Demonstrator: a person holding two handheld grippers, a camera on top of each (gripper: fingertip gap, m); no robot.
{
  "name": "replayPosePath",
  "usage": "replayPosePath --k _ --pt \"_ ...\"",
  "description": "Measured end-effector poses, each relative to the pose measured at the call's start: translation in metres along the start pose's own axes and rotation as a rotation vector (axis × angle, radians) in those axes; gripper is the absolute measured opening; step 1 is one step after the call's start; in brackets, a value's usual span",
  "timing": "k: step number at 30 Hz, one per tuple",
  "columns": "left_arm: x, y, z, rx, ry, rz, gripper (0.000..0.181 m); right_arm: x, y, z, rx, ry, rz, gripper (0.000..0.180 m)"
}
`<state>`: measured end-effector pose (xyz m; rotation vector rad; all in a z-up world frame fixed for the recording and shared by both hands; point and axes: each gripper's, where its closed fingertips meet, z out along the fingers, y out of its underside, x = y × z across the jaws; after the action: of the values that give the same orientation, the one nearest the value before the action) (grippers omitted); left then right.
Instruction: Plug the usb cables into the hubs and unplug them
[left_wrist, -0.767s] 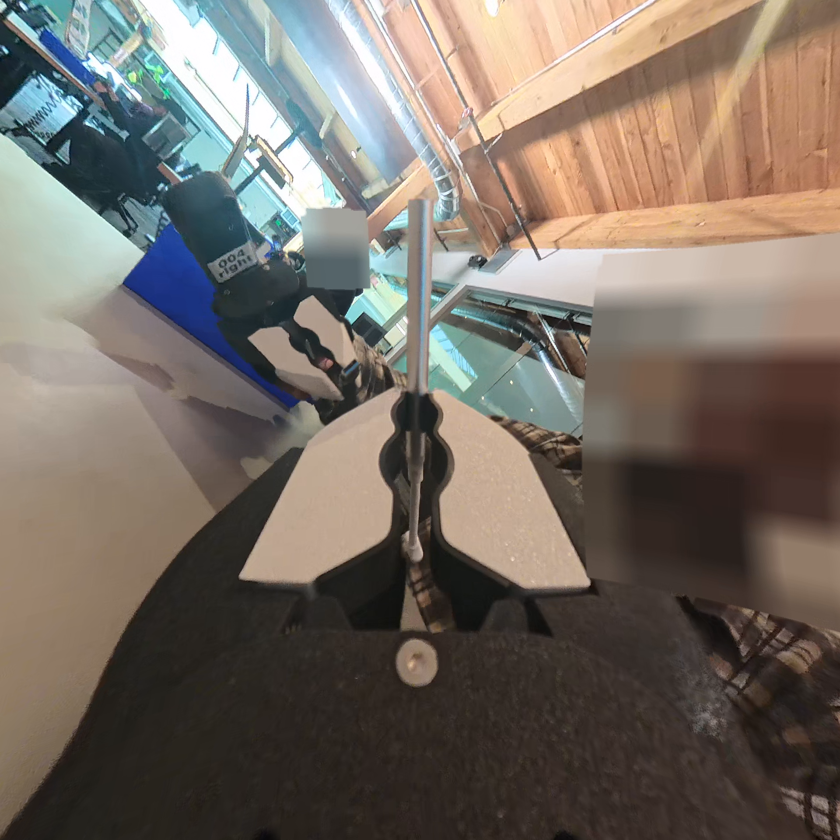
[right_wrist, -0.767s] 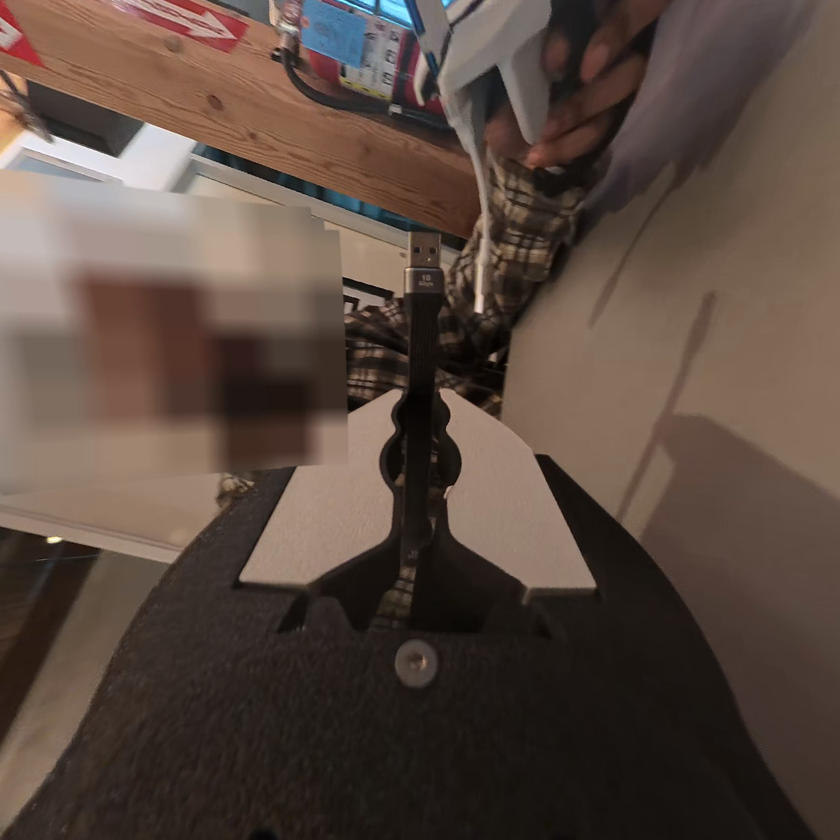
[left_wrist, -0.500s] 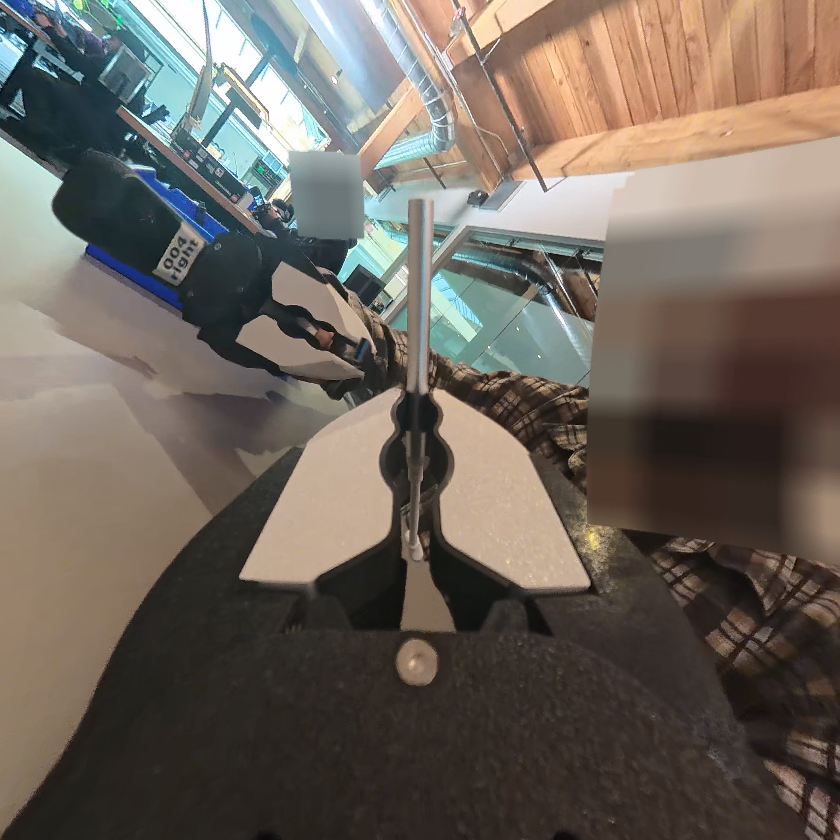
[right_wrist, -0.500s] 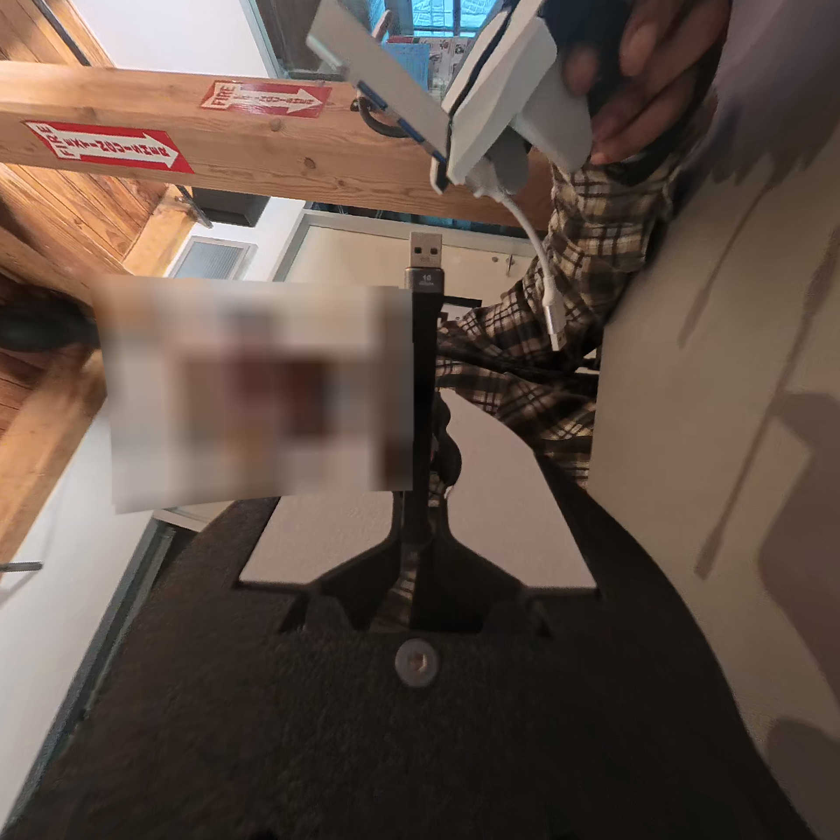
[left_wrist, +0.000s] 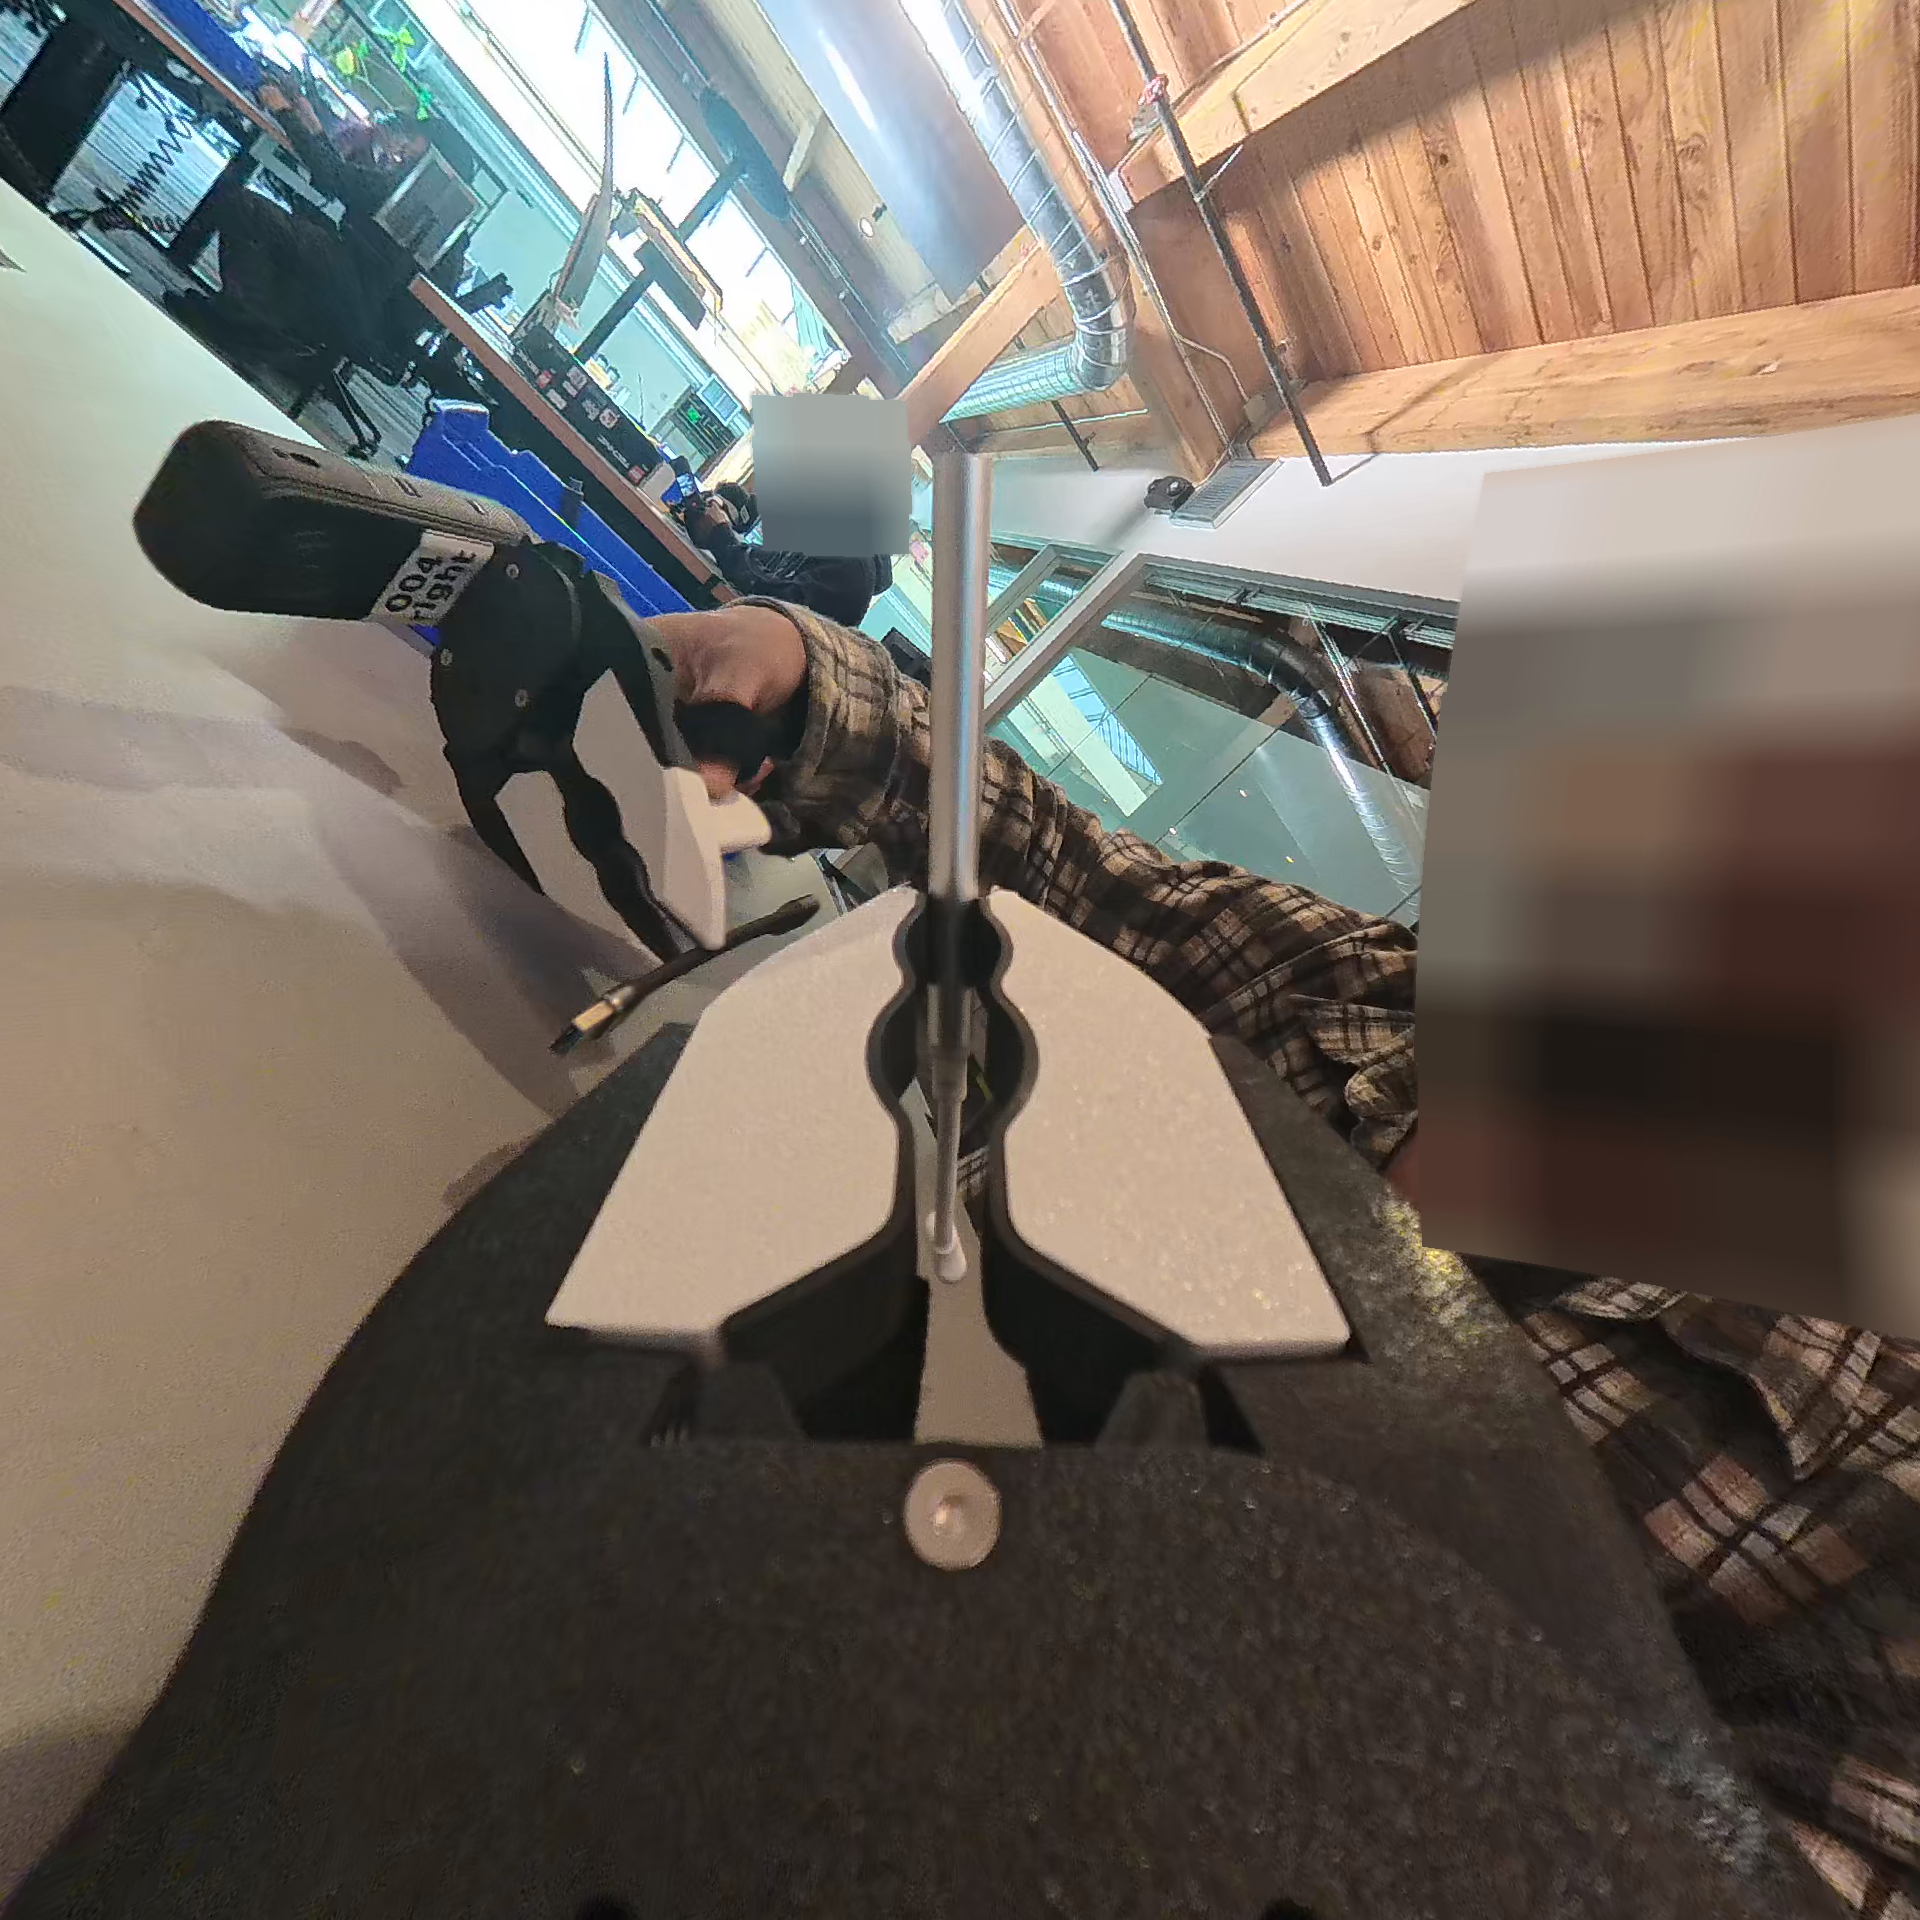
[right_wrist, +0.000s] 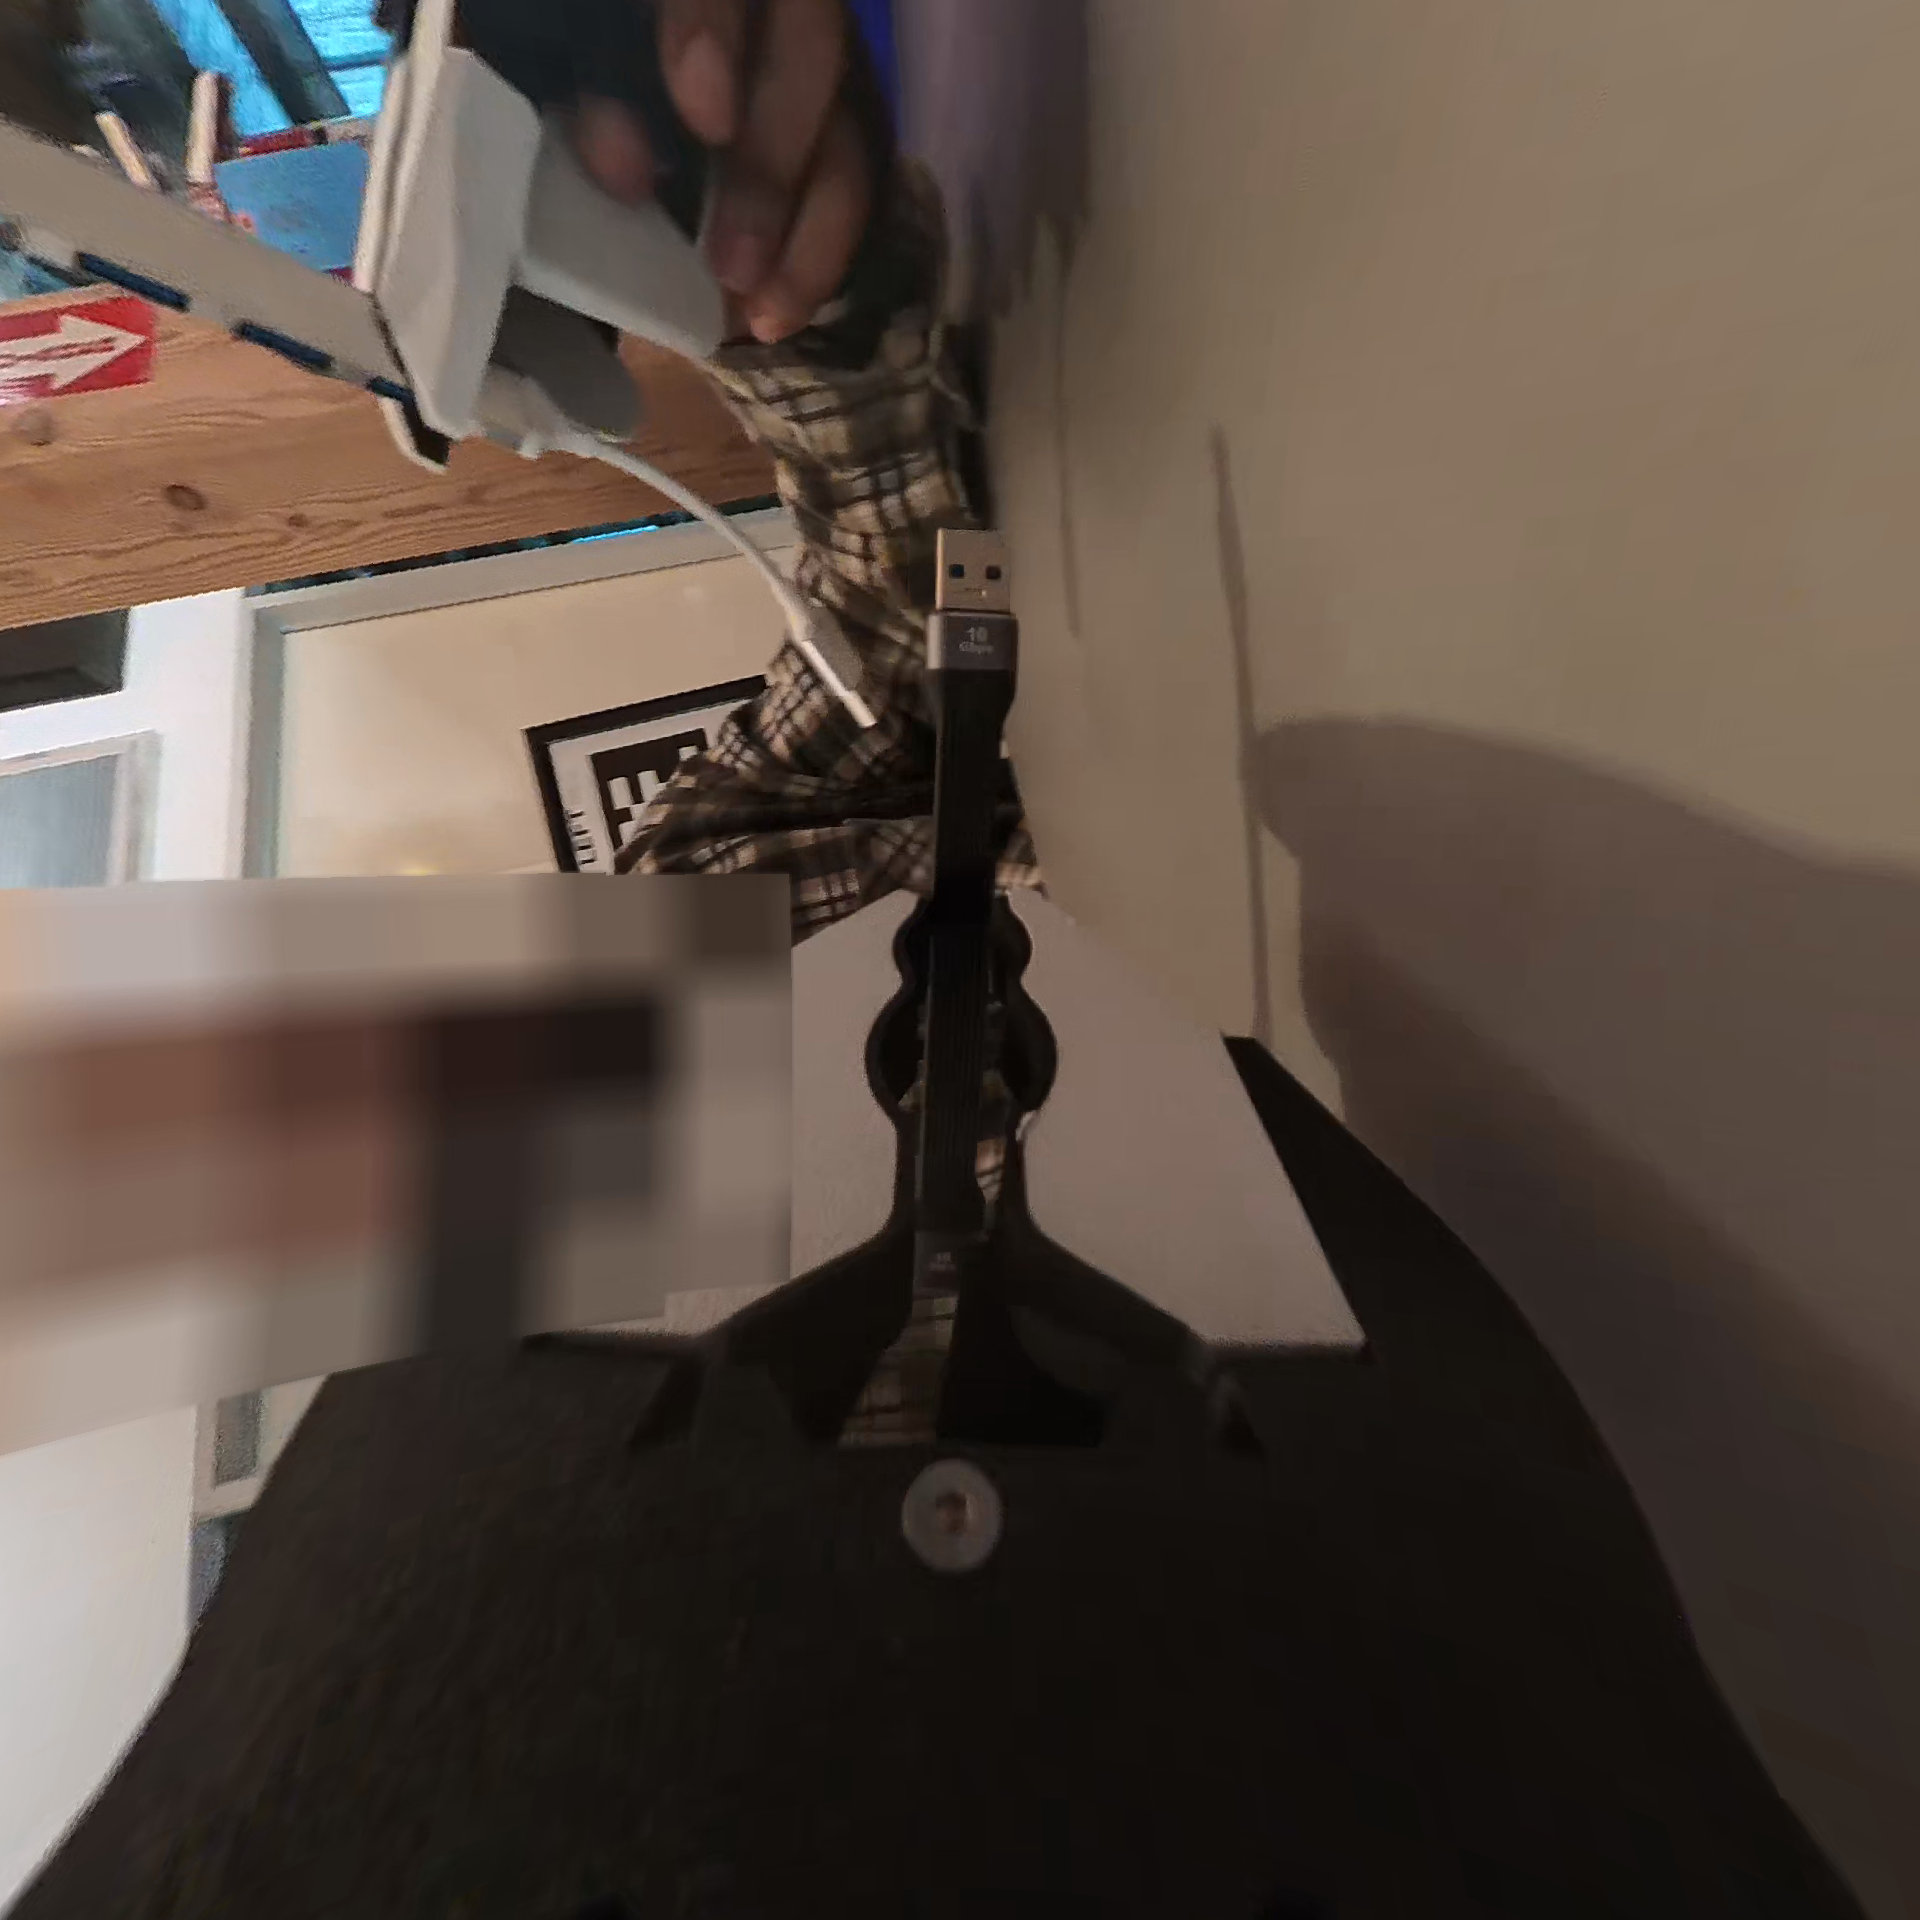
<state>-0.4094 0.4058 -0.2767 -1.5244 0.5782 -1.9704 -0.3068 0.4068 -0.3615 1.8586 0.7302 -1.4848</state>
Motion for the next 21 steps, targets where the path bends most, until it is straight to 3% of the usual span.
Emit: replayPosePath --k 1,7,19,21 --pt "0.0 0.0 0.0 0.001 -0.001 -0.002 0.007 0.006 -0.001 -0.002 0.006 0.04 0.001 0.012" --pt "-0.002 0.0 -0.001 0.004 -0.007 -0.01 0.007 0.034 -0.005 -0.017 0.034 0.226 -0.014 0.01" --pt "-0.002 -0.001 -0.001 0.012 -0.012 -0.013 0.007 0.053 -0.016 -0.046 0.136 0.423 -0.073 0.01" --pt "-0.002 -0.002 -0.002 0.017 -0.015 -0.011 0.007 0.054 -0.02 -0.058 0.173 0.537 -0.146 0.014"
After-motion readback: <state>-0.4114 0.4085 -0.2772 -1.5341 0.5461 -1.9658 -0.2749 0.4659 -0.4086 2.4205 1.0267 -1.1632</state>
